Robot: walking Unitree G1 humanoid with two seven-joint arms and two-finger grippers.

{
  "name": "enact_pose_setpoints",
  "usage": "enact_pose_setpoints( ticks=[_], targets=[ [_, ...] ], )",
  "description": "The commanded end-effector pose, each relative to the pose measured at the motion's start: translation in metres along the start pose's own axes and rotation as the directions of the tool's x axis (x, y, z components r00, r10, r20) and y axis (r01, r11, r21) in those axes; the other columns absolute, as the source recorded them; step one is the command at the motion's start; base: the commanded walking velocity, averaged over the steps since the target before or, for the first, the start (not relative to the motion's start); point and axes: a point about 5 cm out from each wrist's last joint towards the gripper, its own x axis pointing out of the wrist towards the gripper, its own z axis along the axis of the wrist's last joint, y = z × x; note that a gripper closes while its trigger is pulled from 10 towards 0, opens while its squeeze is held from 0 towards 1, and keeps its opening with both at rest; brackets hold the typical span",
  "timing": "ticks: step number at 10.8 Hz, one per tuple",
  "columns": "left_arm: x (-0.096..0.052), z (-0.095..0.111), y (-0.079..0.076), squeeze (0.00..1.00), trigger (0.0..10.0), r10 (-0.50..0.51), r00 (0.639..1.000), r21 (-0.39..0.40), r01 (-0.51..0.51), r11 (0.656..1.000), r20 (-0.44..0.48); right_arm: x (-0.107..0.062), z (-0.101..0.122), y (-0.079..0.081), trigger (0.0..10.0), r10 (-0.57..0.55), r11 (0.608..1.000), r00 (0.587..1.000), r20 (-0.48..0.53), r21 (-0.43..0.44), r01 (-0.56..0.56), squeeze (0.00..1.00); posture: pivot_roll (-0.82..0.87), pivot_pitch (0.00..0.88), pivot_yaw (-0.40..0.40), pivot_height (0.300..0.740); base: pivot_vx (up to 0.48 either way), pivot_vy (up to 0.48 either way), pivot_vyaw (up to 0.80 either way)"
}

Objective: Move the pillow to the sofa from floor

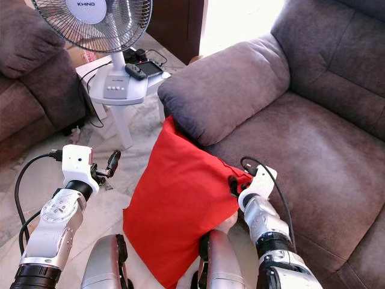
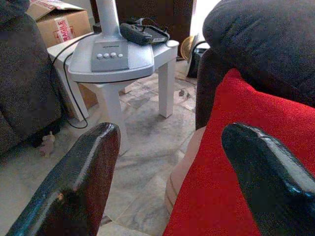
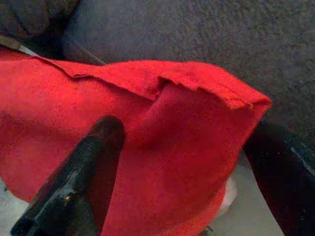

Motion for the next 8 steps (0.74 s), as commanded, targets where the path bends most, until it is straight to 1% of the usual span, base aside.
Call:
enact_pose_setpoints(
  ticks=[1,3,4,6,8],
  targets=[
    [-0.0001,0.0021,-0.0023,0.0,10.0,-0.014,1.0,0.001,0.014,1.0,0.005,-0.0012,-0.0001,-0.0076,0.0,-0.016,1.0,1.0,0.018,0.007,0.016,0.0,0.08,0.139,-0.084,0.578,0.0,0.0,0.0],
    [0.001,0.0031,-0.0038,0.0,10.0,-0.014,1.0,-0.006,0.014,1.0,0.014,-0.001,0.0018,-0.0081,0.0,-0.026,1.0,0.999,0.038,0.004,0.026,0.0,0.08,0.135,-0.084,0.578,0.0,0.0,0.0],
    [0.0012,0.0032,-0.0039,0.0,10.0,-0.014,1.0,-0.007,0.014,1.0,0.014,-0.0009,0.0036,-0.0066,0.0,-0.016,1.0,0.998,0.057,0.021,0.015,0.0,0.08,0.134,-0.084,0.578,0.0,0.0,0.0],
    [0.0012,0.0025,-0.0049,0.0,10.0,-0.015,1.0,-0.009,0.015,1.0,0.01,-0.0005,0.003,-0.0056,0.0,-0.003,1.0,0.999,0.052,0.016,0.003,0.0,0.08,0.132,-0.09,0.578,0.0,0.0,0.0],
    [-0.0006,-0.0004,-0.002,0.0,10.0,-0.003,1.0,-0.012,0.003,1.0,0.005,-0.0006,0.0,-0.0065,0.0,-0.002,1.0,0.999,0.046,0.0,0.002,0.0,0.07,0.112,-0.093,0.578,0.0,0.0,0.0]
  ],
)
